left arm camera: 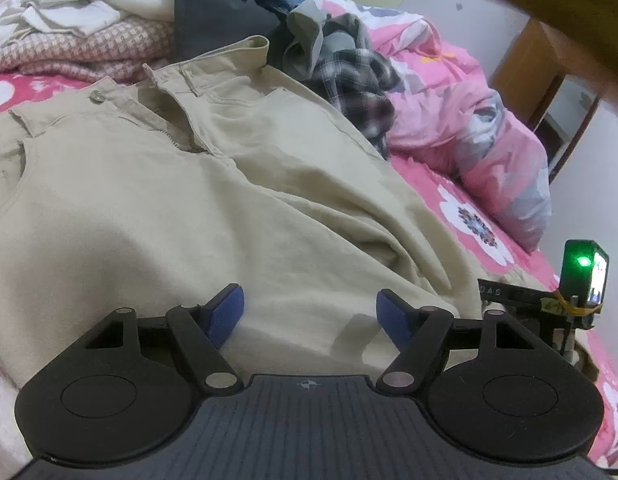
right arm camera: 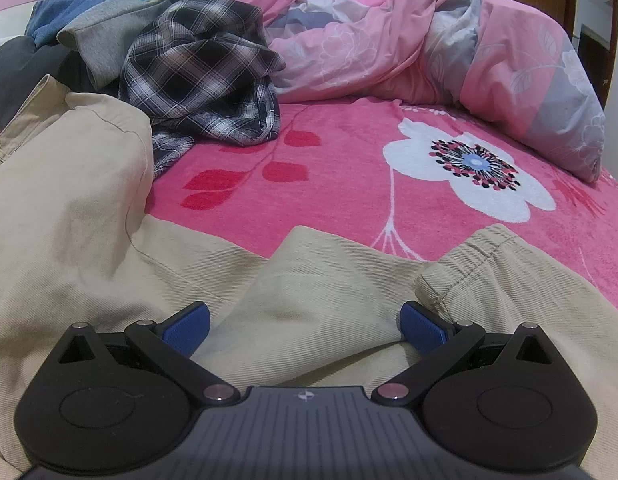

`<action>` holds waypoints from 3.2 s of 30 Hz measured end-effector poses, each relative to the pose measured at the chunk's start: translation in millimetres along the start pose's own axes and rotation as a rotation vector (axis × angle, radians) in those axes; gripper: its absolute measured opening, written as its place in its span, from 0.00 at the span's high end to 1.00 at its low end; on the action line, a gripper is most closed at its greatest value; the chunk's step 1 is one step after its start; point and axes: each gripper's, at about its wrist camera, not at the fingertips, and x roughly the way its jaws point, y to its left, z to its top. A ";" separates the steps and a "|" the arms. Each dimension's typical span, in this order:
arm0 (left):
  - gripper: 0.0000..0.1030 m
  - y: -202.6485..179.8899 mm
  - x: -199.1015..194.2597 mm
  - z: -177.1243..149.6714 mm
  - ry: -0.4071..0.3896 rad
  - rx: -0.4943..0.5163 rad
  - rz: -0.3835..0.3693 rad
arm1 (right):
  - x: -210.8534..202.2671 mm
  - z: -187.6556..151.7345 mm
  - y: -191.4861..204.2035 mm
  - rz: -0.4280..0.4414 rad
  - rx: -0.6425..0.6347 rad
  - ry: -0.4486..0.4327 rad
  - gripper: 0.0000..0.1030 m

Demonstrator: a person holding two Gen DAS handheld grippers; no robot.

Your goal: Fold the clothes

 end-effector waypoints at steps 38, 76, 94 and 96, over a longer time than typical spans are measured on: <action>0.17 -53.1 -34.8 18.0 -0.016 0.129 0.098 | 0.3 0.8 0.6 0.001 -0.004 0.005 0.00; 0.16 -176.0 5.8 -22.6 0.158 0.448 0.028 | -102.6 -14.1 -107.0 0.090 -0.145 -0.089 0.88; 0.18 -186.2 36.4 -35.3 0.260 0.535 -0.052 | -292.6 -215.6 -295.8 -0.204 0.987 -0.146 0.91; 0.18 -185.6 35.6 -35.7 0.254 0.528 -0.047 | -303.9 -202.4 -297.1 -0.224 0.932 -0.193 0.90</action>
